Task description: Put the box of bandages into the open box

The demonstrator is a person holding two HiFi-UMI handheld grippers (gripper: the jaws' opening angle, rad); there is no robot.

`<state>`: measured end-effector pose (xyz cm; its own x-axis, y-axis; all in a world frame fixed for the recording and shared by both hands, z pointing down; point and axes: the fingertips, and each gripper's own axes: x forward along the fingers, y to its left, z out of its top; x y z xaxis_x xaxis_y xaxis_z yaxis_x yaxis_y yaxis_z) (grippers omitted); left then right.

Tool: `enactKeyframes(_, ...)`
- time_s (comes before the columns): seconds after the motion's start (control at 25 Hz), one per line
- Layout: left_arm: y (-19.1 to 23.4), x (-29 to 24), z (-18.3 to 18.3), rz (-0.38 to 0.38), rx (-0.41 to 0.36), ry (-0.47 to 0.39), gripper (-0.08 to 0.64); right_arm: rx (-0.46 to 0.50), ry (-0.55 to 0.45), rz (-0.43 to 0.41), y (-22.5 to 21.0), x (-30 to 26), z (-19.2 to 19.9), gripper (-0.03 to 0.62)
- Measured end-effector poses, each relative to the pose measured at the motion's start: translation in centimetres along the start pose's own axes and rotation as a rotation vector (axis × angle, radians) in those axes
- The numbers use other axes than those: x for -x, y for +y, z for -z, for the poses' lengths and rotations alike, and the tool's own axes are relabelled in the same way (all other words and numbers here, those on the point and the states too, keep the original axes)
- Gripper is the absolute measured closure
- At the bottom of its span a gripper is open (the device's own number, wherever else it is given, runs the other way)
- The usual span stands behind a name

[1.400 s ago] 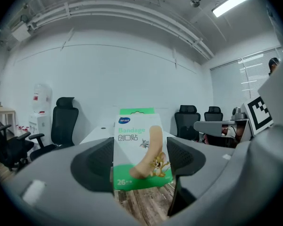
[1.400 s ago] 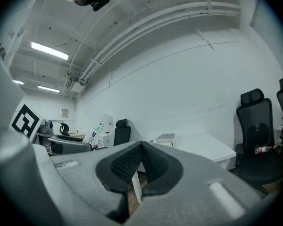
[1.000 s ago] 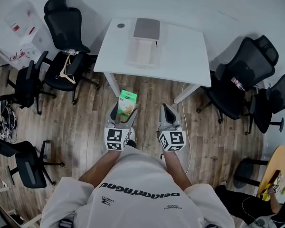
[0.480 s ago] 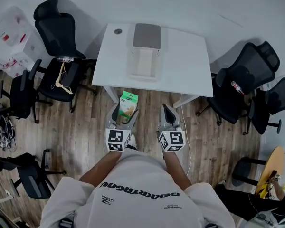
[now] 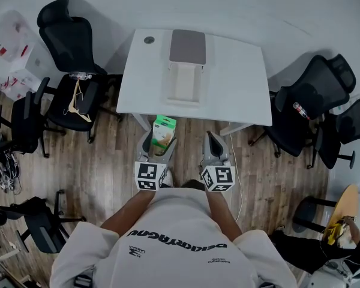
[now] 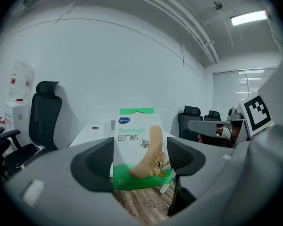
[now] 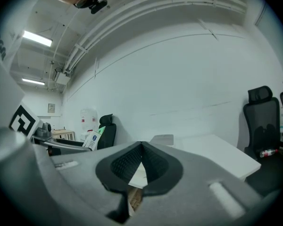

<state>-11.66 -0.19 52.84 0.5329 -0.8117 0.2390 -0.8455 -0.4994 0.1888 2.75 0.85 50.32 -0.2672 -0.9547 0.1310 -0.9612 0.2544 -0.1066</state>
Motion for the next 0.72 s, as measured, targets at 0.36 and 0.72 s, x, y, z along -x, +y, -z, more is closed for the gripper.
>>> enactKeyframes(0.36,0.1,-3.0,-0.1,-0.001,-0.017,0.013,0.196,-0.004,-0.001,-0.02,-1.9,-2.6,0.2,0.595)
enactKeyframes(0.72,0.3,-7.0,-1.0,-0.042,0.002,0.016,0.196,-0.004,0.007,-0.06,-4.9,-6.2,-0.4,0.595)
